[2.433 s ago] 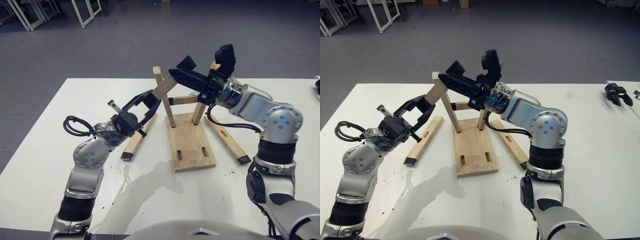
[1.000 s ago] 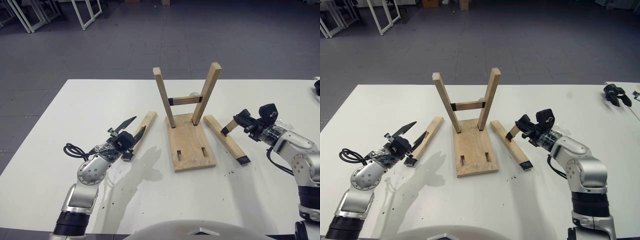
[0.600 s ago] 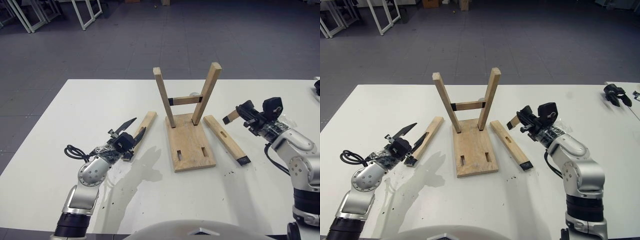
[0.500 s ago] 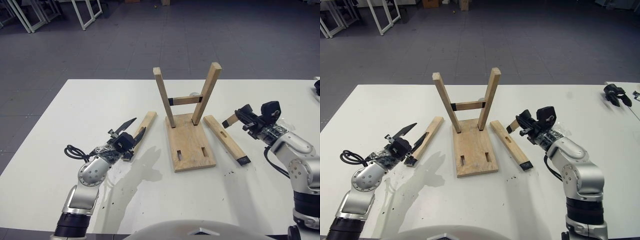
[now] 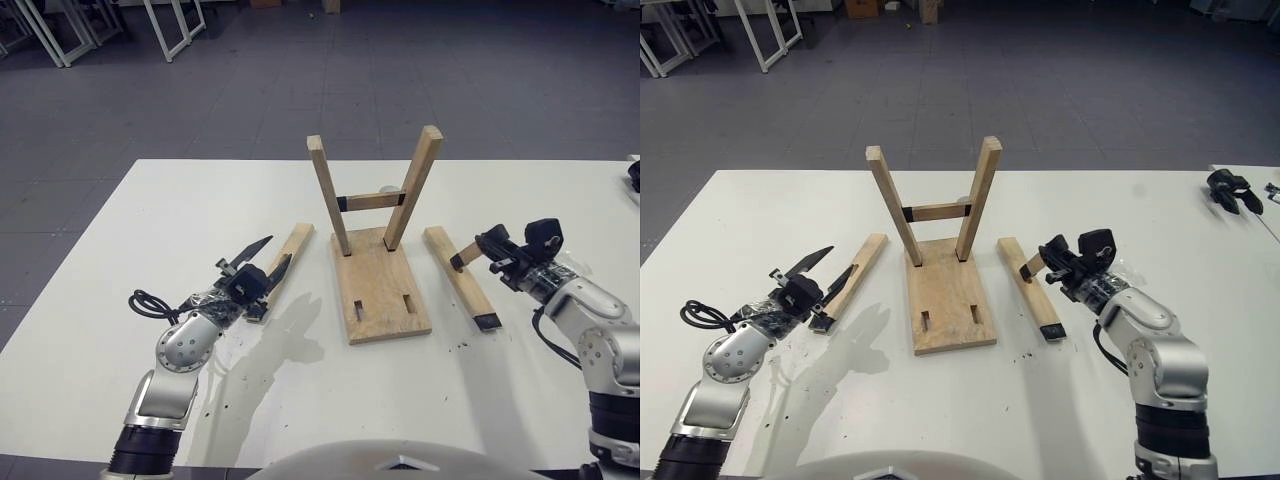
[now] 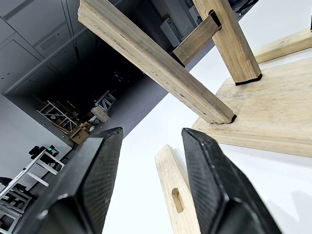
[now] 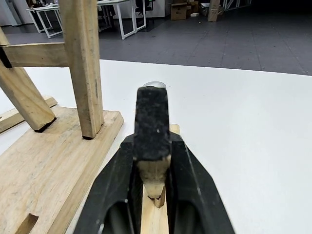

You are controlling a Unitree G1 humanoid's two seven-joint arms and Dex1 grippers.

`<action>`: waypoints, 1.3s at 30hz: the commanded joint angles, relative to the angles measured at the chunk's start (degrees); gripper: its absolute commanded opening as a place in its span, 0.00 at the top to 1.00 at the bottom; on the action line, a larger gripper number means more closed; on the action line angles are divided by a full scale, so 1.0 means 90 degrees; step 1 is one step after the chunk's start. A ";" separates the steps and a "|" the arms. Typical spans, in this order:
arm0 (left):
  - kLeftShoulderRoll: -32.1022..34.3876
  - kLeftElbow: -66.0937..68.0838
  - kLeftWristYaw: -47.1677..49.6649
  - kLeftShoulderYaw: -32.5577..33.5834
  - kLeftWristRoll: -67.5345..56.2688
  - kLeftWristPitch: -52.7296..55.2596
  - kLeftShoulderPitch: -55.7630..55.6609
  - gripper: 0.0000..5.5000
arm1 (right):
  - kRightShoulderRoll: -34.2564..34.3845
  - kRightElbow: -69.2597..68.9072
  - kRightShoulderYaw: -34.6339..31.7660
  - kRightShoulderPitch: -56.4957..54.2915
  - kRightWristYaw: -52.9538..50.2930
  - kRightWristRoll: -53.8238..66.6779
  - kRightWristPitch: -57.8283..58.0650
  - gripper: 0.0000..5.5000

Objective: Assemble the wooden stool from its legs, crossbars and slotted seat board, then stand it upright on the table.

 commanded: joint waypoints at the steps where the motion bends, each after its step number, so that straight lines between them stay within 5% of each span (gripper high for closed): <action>1: -0.0002 -0.0006 0.0001 -0.0053 0.0020 0.0024 -0.0049 0.60 | 0.0257 0.0206 -0.0249 0.0058 -0.0258 0.0218 0.0396 0.93; 39: 0.0003 -0.0159 -0.0013 -0.0031 -0.0040 0.0094 0.0179 0.60 | 0.0518 -0.0483 -0.0280 0.0605 -0.0345 -0.0316 -0.0728 0.93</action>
